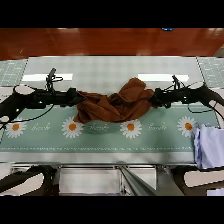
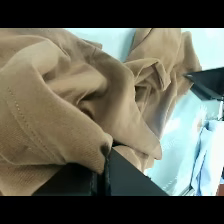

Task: Fold the shirts.

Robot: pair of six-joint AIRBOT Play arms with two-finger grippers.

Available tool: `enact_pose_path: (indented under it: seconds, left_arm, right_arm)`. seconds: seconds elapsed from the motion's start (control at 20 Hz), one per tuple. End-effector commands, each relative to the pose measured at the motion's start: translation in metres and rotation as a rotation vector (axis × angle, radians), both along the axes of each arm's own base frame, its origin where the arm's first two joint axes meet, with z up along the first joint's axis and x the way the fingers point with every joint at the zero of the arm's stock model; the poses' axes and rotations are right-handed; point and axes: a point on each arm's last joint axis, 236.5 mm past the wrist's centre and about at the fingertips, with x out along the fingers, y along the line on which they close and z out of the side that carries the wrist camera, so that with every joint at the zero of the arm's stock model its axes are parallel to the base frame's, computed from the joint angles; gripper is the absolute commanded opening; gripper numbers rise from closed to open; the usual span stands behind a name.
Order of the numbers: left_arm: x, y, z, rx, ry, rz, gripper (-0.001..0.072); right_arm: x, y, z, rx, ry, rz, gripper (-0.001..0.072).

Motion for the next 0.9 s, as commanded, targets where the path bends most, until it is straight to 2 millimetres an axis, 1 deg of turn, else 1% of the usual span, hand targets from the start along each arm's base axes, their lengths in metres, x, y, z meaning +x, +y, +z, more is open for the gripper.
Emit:
enact_pose_path:
  seconds: [0.0,0.05,0.1,0.15,0.2,0.25,0.3,0.35,0.4,0.45,0.5,0.6,0.65,0.7,0.75,0.8,0.85]
  left_arm:
    - [0.008,0.004,0.009,-0.002,-0.024,0.008,0.0020]
    - [0.018,0.009,0.023,-0.003,-0.063,0.021,0.0020]
    - [0.031,0.015,0.044,-0.005,-0.119,0.035,0.0020]
    - [0.045,0.023,0.076,-0.006,-0.197,0.049,0.0020]
    - [0.057,0.030,0.111,-0.007,-0.280,0.065,0.0020]
    - [0.067,0.037,0.154,-0.001,-0.385,0.076,0.0020]
    - [0.072,0.042,0.199,0.005,-0.491,0.088,0.0019]
    - [0.073,0.046,0.241,0.006,-0.580,0.100,0.0020]
    - [0.069,0.048,0.281,0.006,-0.667,0.108,0.0020]
    - [0.061,0.048,0.322,0.013,-0.764,0.108,0.0020]
    - [0.048,0.046,0.360,0.017,-0.853,0.105,0.0020]
    - [0.018,0.043,0.418,0.025,-1.000,0.101,0.0019]
    - [0.002,0.042,0.440,0.032,-1.058,0.101,0.0019]
    - [-0.014,0.044,0.457,0.046,-1.094,0.113,0.0020]
    - [-0.029,0.046,0.467,0.072,-1.116,0.125,0.0019]
    - [-0.043,0.047,0.470,0.110,-1.126,0.127,0.0020]
    - [-0.058,0.047,0.464,0.157,-1.109,0.109,0.0019]
  right_arm:
    - [0.027,0.020,0.019,0.028,-0.066,0.071,0.0030]
    - [0.036,0.019,0.040,0.024,-0.113,0.107,0.0029]
    - [0.049,0.013,0.070,-0.006,-0.183,0.143,0.0029]
    - [0.063,0.002,0.106,-0.051,-0.263,0.157,0.0029]
    - [0.075,-0.008,0.146,-0.104,-0.350,0.161,0.0029]
    - [0.084,-0.019,0.194,-0.167,-0.460,0.160,0.0029]
    - [0.089,-0.029,0.242,-0.231,-0.567,0.154,0.0028]
    - [0.087,-0.037,0.295,-0.306,-0.684,0.148,0.0028]
    - [0.080,-0.043,0.343,-0.367,-0.788,0.134,0.0028]
    - [0.065,-0.045,0.393,-0.418,-0.898,0.120,0.0028]
    - [0.048,-0.047,0.434,-0.463,-0.989,0.105,0.0028]
    - [0.003,-0.056,0.500,-0.576,-1.136,0.064,0.0028]
    - [-0.022,-0.063,0.524,-0.639,-1.190,0.039,0.0028]
    - [-0.045,-0.068,0.541,-0.695,-1.227,0.019,0.0029]
    - [-0.069,-0.074,0.555,-0.748,-1.256,-0.004,0.0029]
    - [-0.089,-0.079,0.566,-0.784,-1.277,-0.029,0.0029]
    - [-0.110,-0.082,0.576,-0.816,-1.299,-0.047,0.0029]
